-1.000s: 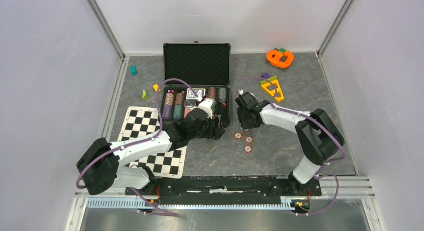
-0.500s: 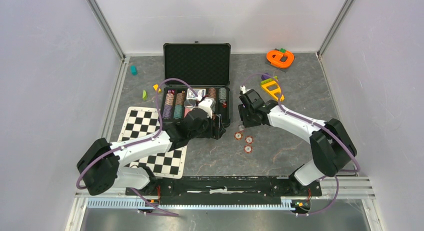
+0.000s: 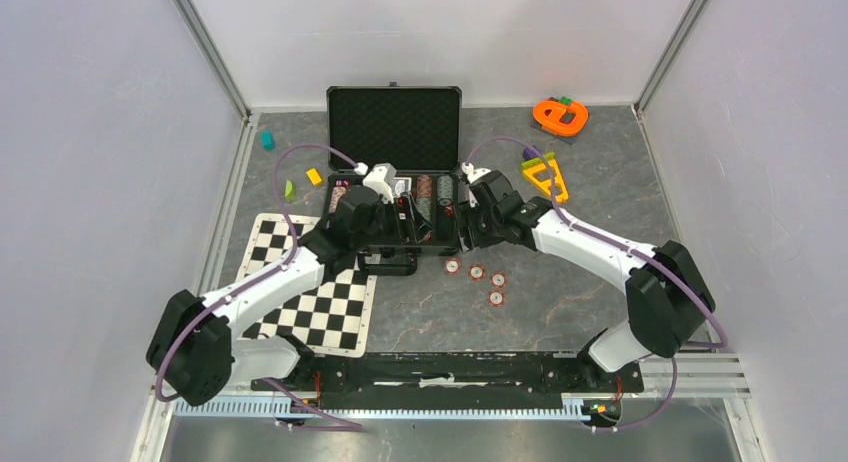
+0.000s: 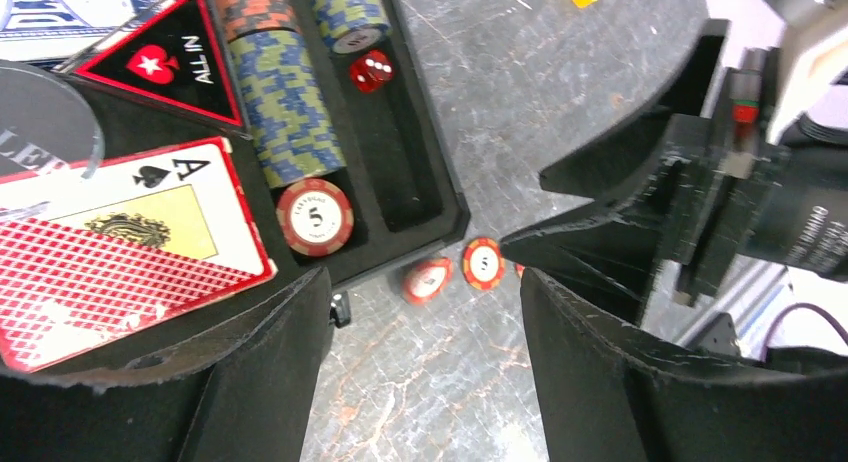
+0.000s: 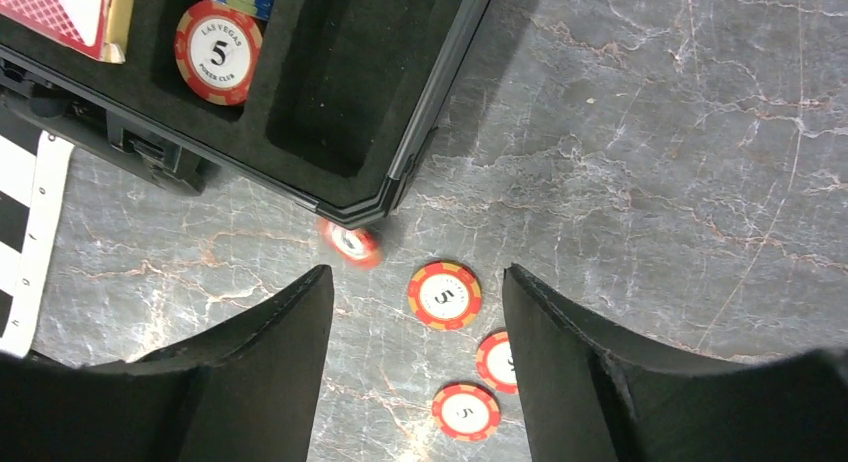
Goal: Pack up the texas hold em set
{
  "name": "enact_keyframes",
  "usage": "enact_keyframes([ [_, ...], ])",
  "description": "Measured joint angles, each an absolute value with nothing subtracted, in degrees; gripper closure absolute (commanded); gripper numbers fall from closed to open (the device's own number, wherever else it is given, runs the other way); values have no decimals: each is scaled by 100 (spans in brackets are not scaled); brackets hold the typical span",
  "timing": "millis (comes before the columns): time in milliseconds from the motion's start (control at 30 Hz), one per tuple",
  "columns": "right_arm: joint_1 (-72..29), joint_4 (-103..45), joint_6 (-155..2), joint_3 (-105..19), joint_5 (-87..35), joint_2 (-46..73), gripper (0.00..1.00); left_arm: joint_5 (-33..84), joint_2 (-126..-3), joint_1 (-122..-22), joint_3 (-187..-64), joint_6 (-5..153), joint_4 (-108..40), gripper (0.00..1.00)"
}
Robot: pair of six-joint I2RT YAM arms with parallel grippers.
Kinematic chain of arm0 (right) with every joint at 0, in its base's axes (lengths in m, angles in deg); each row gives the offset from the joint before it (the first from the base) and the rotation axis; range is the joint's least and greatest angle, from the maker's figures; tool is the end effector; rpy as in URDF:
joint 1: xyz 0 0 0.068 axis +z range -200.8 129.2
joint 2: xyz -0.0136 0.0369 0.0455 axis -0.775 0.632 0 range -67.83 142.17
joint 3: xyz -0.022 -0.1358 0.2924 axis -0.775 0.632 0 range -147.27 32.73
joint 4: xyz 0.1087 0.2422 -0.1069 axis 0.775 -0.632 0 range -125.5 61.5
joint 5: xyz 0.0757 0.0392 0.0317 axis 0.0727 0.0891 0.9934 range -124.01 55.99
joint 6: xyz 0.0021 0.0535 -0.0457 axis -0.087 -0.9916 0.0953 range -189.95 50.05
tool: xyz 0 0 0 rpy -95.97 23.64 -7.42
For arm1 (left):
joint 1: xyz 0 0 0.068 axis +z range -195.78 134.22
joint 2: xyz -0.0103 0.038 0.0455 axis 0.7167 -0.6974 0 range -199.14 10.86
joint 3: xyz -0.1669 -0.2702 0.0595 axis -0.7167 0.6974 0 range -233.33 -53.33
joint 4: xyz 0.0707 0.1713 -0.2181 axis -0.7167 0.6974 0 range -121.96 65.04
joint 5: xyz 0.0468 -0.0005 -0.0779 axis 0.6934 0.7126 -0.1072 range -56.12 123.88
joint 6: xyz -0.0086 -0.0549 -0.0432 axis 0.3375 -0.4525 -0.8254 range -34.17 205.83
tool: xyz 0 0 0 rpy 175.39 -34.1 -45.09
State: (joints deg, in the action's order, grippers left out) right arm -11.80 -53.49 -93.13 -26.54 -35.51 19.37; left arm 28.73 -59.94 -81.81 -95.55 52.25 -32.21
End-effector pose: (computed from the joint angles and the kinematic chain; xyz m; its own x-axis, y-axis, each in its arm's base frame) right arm 0.2742 0.2201 0.2498 -0.8128 -0.1519 -0.5624 -0.3230 0.9210 0.2180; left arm 0.2385 -0.1799 0.2722 -0.6792 -0.1873 -0.7097 0.3290 0.7866 -0.5224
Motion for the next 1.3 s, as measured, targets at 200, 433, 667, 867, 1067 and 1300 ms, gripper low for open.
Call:
enact_keyframes([
  [200, -1140, -5201, -8993, -2361, -3529, 1895, 26, 2808, -5872, -8433, -9437, 5278, -3197, 20],
  [433, -1114, -5098, -8644, -1353, -3531, 1209, 19, 3617, -5951, -9770, -9389, 5538, -2768, 20],
  [667, -974, -4884, -8497, -1196, -3526, 1185, 17, 4229, -5900, -9895, -9317, 5584, -2644, 19],
  [867, -841, -4871, -8371, -1388, -3610, 1753, 23, 4537, -5457, -9901, -9013, 5590, -2489, 18],
  [1067, -638, -5081, -8314, -1863, -3754, 2523, 43, 4736, -4871, -9901, -8790, 5592, -2283, 18],
  [1300, -618, -5209, -8314, -1965, -3922, 2632, 54, 4753, -4729, -9901, -8762, 5594, -2119, 18],
])
